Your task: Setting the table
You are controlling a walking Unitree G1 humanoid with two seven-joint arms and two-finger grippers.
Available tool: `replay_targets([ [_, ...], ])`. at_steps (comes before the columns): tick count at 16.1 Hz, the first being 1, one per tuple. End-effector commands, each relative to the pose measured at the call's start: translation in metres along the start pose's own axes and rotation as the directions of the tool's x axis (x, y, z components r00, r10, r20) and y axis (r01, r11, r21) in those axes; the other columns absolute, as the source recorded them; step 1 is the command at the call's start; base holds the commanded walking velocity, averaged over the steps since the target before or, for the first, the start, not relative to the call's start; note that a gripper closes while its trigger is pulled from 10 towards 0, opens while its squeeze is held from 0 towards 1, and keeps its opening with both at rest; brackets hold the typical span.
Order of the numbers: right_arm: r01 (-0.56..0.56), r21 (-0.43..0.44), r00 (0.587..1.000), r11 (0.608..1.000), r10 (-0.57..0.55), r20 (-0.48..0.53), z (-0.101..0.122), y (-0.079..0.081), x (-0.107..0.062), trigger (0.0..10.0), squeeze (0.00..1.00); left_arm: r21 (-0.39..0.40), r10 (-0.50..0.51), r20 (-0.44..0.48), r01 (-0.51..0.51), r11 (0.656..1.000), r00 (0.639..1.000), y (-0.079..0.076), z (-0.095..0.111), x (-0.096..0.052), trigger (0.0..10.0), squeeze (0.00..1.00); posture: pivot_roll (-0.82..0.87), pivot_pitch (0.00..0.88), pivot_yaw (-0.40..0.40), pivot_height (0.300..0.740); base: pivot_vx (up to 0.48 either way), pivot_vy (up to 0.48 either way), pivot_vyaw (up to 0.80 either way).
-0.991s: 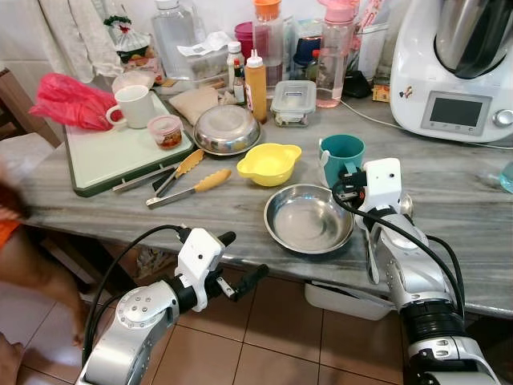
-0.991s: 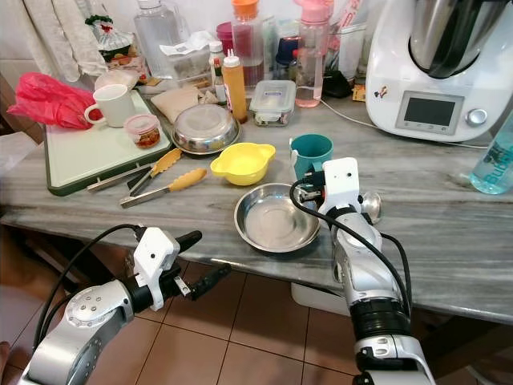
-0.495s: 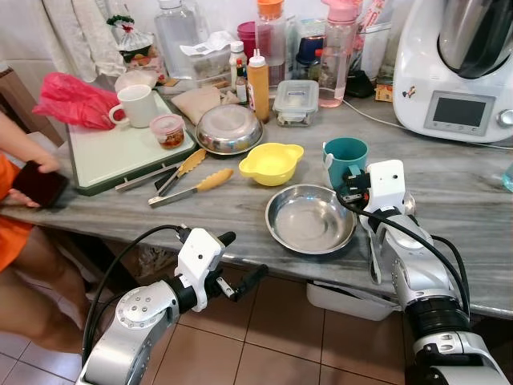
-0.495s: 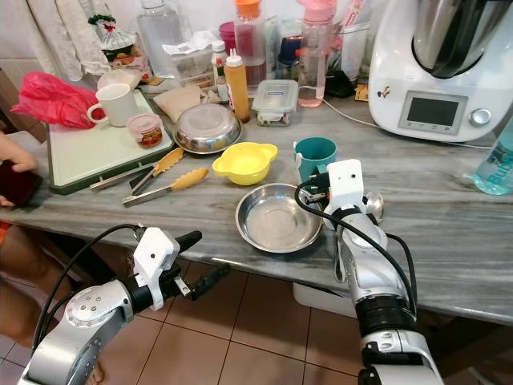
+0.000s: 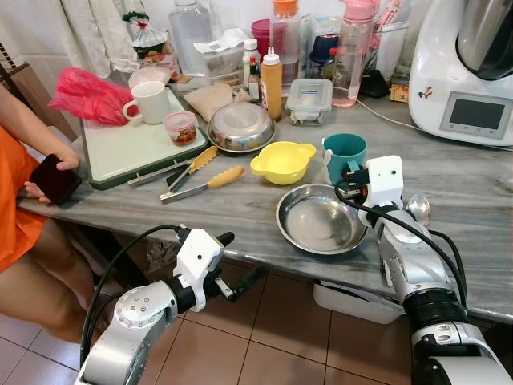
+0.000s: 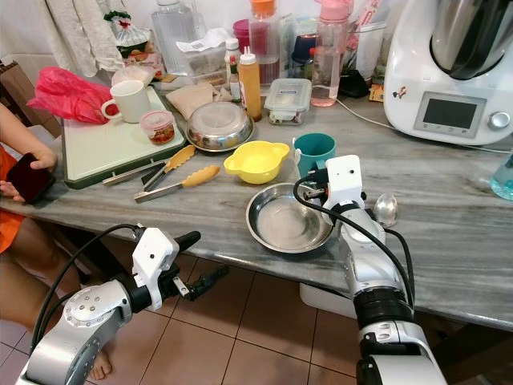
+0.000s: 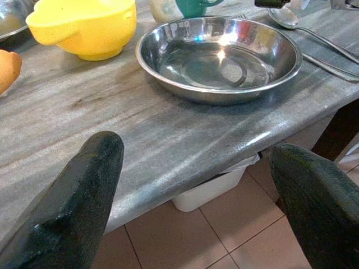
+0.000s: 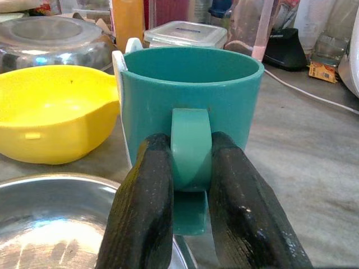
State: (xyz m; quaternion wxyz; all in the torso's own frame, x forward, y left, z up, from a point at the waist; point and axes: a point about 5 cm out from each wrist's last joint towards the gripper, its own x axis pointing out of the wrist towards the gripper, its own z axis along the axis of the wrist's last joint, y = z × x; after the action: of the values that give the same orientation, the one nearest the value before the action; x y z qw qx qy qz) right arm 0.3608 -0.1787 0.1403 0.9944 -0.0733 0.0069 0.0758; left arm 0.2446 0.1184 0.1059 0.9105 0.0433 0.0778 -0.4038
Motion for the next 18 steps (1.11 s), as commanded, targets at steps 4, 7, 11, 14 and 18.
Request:
replay_targets([
  [4,0.027,-0.003,1.000,1.000,-0.027,0.013,0.001,-0.004,0.000,10.0,0.21,-0.001,-0.004,-0.002,0.004,1.000,1.000,0.002,0.001,-0.001,10.0,0.00,-0.10,0.043,0.098,0.740,0.000,0.000,0.00],
  [7,0.037,-0.001,0.999,0.999,-0.037,0.005,-0.003,-0.006,-0.003,10.0,0.20,-0.084,0.006,0.084,0.001,0.996,0.996,0.004,0.016,0.002,10.0,0.00,-0.10,0.044,0.100,0.740,0.000,0.000,0.00],
  [11,0.040,0.002,0.999,0.999,-0.040,-0.006,-0.008,-0.004,-0.005,10.0,0.20,-0.111,-0.052,0.133,0.067,0.992,0.990,-0.001,0.032,0.010,10.0,0.00,-0.11,0.043,0.103,0.740,0.000,0.000,0.00],
  [14,0.043,-0.003,0.999,0.999,-0.043,-0.015,-0.010,-0.004,-0.006,10.0,0.20,-0.135,-0.064,0.130,0.081,0.987,0.989,-0.002,0.032,0.010,10.0,0.00,-0.11,0.041,0.104,0.740,0.000,0.000,0.00],
  [18,0.049,-0.003,0.999,0.999,-0.049,-0.020,-0.012,-0.006,-0.007,10.0,1.00,-0.146,-0.056,0.110,0.072,0.987,0.992,-0.001,0.027,0.010,10.0,0.00,-0.11,0.036,0.102,0.740,0.000,0.000,0.00],
])
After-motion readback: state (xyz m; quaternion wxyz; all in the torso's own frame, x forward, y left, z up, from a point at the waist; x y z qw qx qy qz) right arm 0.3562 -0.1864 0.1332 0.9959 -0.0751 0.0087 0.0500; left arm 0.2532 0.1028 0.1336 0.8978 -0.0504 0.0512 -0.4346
